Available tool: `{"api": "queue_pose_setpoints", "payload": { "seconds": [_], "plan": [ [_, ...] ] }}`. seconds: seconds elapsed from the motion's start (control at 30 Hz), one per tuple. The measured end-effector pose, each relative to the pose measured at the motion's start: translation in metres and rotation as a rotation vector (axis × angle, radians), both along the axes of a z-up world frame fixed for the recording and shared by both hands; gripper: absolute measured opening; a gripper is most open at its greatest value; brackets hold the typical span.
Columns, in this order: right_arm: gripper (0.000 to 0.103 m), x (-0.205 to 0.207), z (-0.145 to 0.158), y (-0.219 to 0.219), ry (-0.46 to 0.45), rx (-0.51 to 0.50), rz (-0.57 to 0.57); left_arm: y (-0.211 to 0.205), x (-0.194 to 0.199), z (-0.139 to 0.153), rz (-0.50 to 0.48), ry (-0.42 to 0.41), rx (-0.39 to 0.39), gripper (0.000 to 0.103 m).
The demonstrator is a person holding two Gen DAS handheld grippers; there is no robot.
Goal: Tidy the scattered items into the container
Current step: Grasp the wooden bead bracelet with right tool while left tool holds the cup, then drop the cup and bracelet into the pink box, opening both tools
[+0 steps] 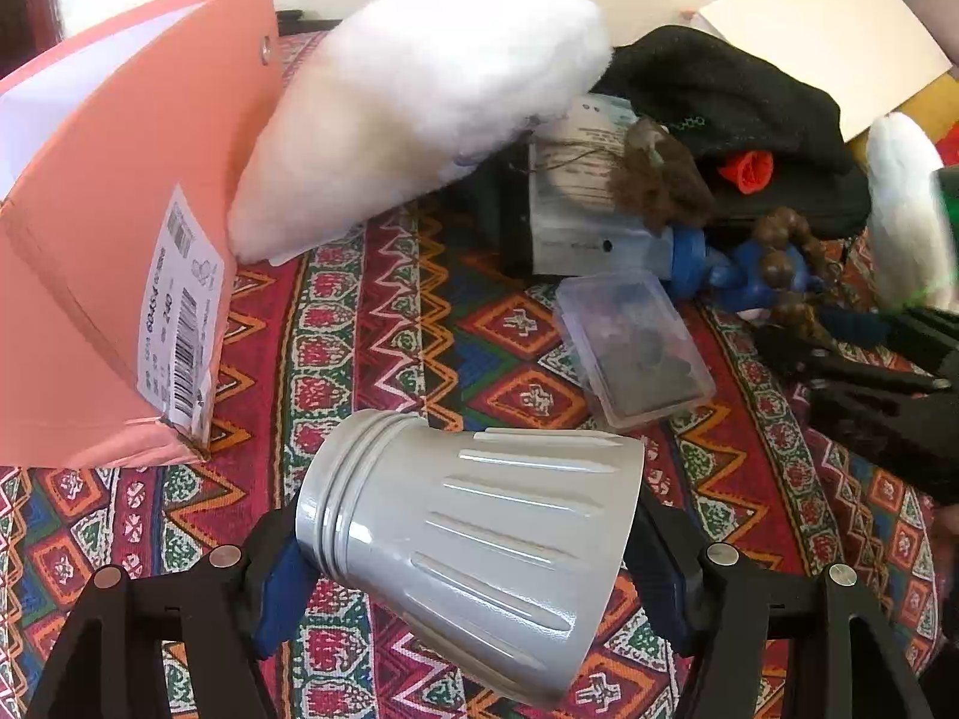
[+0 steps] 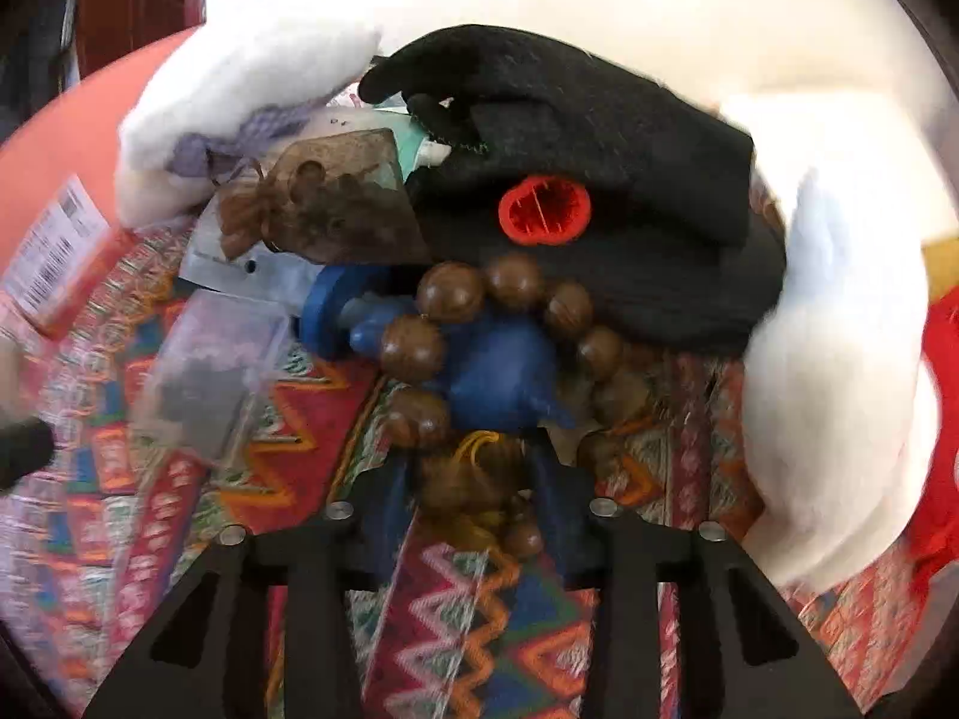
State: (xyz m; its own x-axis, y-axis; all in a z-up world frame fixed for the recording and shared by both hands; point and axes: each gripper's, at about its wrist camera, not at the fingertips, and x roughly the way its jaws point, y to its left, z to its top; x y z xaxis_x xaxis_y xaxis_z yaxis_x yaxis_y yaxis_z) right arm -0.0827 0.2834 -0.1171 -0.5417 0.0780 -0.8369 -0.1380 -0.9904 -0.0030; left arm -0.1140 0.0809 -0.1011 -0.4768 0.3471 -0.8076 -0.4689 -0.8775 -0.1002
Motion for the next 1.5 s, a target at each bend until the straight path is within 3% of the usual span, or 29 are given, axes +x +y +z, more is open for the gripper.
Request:
{"api": "queue_pose_setpoints", "payload": {
  "seconds": [0.2, 0.5, 0.77, 1.17, 1.5],
  "plan": [
    [0.037, 0.036, 0.024, 0.024, 0.045, -0.327, -0.005, 0.001, 0.003, 0.001, -0.005, 0.007, 0.001, 0.074],
    [0.037, 0.061, 0.06, 0.069, 0.183, -0.52, -0.053, 0.006, 0.008, 0.011, -0.011, 0.024, 0.028, 0.074],
    [0.037, 0.068, 0.09, 0.063, 0.284, -0.509, -0.037, 0.013, 0.013, 0.036, -0.02, 0.074, 0.056, 0.074],
    [0.037, 0.081, 0.141, 0.036, 0.425, -0.468, -0.012, 0.014, 0.002, 0.095, -0.006, 0.195, 0.122, 0.074],
    [0.037, 0.039, 0.196, -0.02, 0.543, -0.399, 0.109, -0.034, -0.046, 0.145, 0.149, 0.317, 0.195, 0.074]
  ]
}}
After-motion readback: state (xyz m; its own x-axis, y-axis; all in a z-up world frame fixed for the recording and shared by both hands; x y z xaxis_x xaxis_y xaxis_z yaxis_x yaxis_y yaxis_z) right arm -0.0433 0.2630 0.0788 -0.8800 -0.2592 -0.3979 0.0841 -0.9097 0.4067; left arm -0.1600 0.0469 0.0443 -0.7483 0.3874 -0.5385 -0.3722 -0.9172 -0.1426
